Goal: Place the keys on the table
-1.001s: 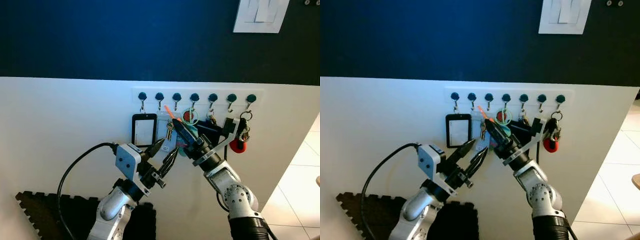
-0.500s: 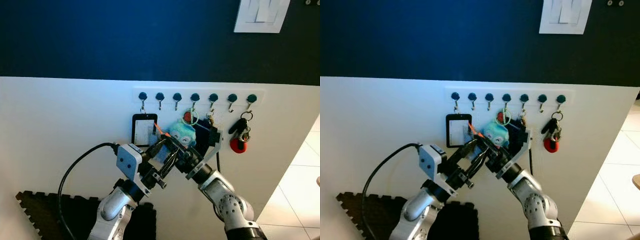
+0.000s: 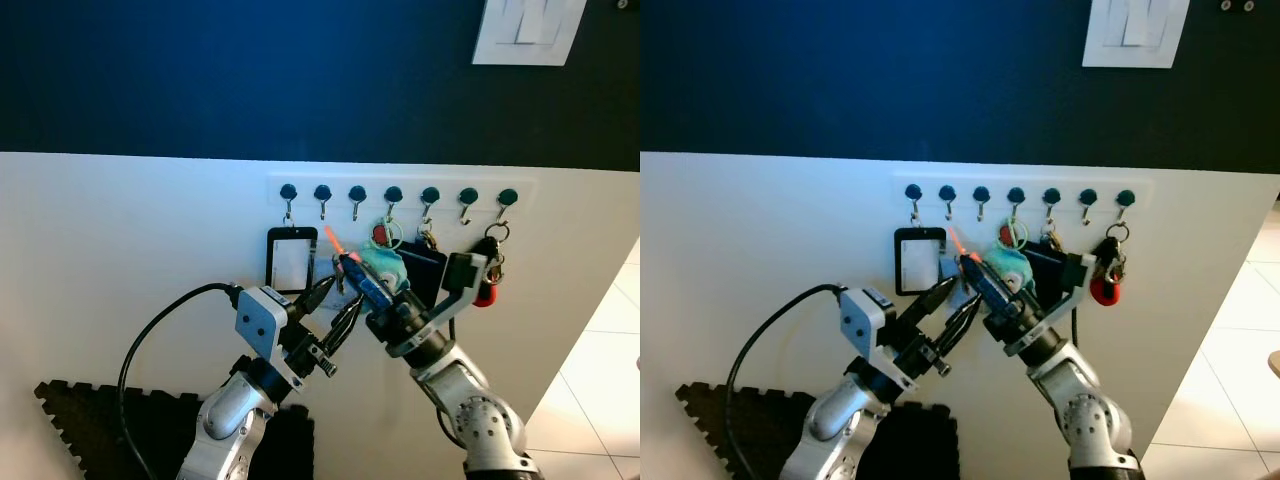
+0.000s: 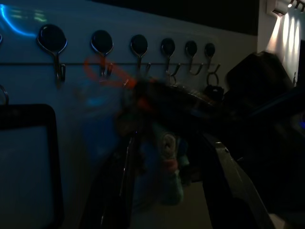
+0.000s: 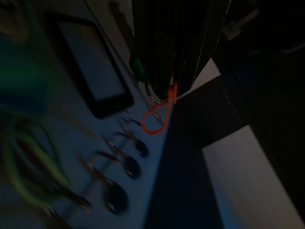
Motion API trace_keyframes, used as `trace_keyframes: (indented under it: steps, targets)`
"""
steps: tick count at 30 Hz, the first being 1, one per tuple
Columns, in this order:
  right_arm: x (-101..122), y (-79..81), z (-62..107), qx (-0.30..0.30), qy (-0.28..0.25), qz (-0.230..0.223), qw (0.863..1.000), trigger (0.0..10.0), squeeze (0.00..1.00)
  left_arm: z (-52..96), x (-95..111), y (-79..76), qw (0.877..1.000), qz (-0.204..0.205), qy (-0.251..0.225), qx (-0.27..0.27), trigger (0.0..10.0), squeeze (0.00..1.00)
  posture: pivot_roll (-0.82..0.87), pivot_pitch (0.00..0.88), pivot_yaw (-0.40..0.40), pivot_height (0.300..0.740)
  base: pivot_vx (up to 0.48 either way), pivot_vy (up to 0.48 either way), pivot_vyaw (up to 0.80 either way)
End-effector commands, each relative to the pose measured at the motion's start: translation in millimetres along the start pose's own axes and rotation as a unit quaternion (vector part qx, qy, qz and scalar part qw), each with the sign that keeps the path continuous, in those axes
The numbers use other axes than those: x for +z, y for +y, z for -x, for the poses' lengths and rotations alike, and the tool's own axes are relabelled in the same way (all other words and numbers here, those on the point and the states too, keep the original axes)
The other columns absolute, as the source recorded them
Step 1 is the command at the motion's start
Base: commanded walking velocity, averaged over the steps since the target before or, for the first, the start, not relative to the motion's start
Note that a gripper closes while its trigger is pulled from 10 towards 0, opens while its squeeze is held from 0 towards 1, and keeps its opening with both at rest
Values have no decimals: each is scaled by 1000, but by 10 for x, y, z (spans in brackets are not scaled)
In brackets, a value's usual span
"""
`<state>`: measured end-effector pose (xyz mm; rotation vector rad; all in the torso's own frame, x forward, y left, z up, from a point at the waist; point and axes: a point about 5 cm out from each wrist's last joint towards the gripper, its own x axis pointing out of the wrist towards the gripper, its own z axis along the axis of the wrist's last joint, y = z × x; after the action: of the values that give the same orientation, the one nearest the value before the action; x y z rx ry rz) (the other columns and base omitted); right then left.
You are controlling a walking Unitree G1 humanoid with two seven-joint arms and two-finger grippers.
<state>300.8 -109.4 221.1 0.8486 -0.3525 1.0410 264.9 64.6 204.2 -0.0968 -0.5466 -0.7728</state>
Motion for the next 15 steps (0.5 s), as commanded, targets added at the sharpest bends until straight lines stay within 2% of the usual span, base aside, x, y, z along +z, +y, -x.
trace_keyframes:
  steps: [1, 3, 6, 15]
  targets:
    - [31, 39, -8, 12, -8, 8, 1000, 10000, 0, 19, -29, 11, 1000, -6, 12, -1, 10000, 0, 13, 36, -7, 740, 0, 0, 0]
    - [35, 38, -7, 11, -10, 10, 1000, 10000, 0, 19, -29, 10, 1000, -6, 12, -1, 10000, 0, 13, 36, -7, 740, 0, 0, 0]
    - [112, -87, -3, -53, -40, 43, 997, 10000, 0, 21, -31, 9, 1000, -7, 14, -2, 10000, 0, 15, 37, -7, 740, 0, 0, 0]
    - [177, -191, -12, -91, -56, 56, 993, 10000, 0, 23, -35, 9, 1000, -8, 16, -4, 10000, 0, 16, 36, -7, 740, 0, 0, 0]
